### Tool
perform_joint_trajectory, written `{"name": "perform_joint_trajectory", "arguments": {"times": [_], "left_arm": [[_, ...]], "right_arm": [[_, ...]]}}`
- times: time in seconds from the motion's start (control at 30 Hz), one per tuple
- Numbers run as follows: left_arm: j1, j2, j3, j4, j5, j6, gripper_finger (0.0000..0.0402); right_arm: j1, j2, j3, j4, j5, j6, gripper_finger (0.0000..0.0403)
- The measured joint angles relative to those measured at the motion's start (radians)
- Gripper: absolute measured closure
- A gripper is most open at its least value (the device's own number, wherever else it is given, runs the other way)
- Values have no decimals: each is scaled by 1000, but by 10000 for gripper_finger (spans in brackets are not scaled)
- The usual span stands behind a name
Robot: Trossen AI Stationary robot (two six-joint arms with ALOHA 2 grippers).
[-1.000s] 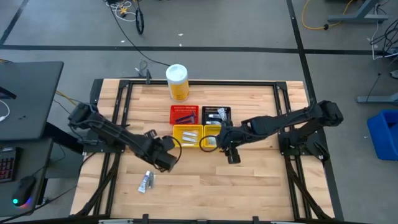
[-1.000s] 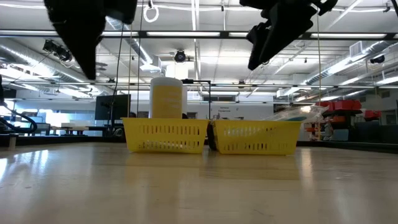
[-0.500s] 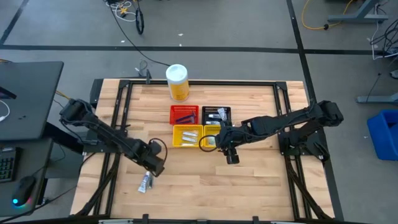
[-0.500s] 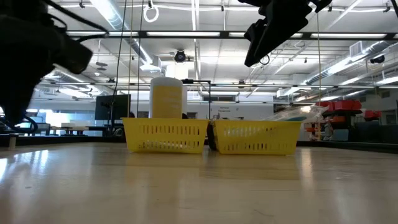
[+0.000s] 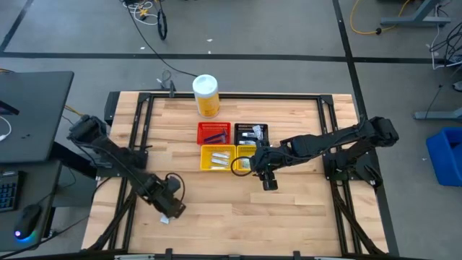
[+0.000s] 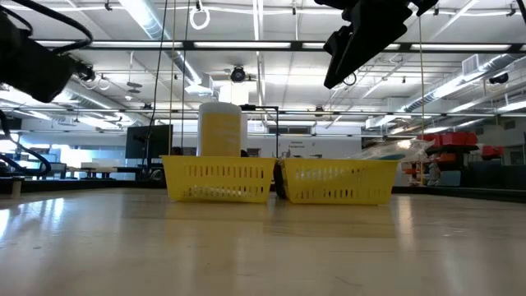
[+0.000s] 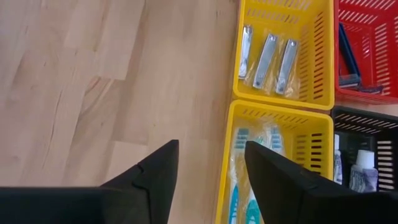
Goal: Pick & Place Travel size toiletries
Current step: Put the white toothpaste into the black bin
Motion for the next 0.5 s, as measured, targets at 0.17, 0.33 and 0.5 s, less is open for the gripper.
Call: {"name": "perform_joint_trajectory", "arguments": {"times": [0.17, 0.33, 0.5], "left_arm": [[-55, 0, 0, 1, -41, -95, 218], [-94, 1, 0, 4, -89, -176, 218], [-113, 2, -20, 53, -106, -198, 218]], "right_arm": [[0, 0, 0, 1, 0, 0, 213], [0, 0, 0, 3, 0, 0, 210], [0, 0, 0, 3, 0, 0, 213]]}}
